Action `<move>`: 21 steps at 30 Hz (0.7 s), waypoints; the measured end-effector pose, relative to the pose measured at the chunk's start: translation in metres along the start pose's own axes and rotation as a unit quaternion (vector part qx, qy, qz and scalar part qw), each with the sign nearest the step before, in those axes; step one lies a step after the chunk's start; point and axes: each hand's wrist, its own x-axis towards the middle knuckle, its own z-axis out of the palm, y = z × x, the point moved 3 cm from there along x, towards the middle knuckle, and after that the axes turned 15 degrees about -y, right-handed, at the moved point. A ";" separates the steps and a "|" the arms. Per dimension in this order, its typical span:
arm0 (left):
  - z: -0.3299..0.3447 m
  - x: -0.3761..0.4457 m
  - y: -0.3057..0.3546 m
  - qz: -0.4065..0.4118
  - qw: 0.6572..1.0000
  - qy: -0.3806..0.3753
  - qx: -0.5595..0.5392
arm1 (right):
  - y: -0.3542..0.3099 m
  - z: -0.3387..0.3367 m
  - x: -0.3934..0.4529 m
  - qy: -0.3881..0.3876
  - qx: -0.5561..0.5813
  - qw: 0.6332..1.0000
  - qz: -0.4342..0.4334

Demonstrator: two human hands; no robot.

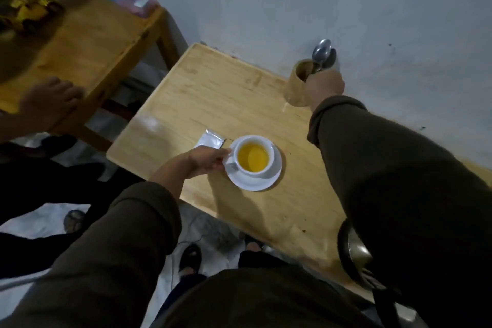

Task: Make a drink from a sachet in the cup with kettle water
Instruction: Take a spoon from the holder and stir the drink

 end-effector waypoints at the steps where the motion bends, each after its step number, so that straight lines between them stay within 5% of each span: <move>1: 0.000 0.000 0.001 -0.005 1.000 0.002 -0.003 | -0.001 0.002 0.008 -0.001 0.015 1.000 0.006; 8: -0.002 0.002 0.004 -0.024 0.999 -0.017 0.019 | 0.004 0.011 0.056 0.028 0.094 0.995 0.036; 16: -0.006 0.003 0.007 -0.027 0.999 -0.040 -0.017 | 0.010 0.013 0.070 0.076 0.054 0.993 0.070; 21: -0.005 0.002 0.006 -0.022 0.999 -0.038 -0.021 | 0.010 0.014 0.074 0.106 0.057 0.993 0.023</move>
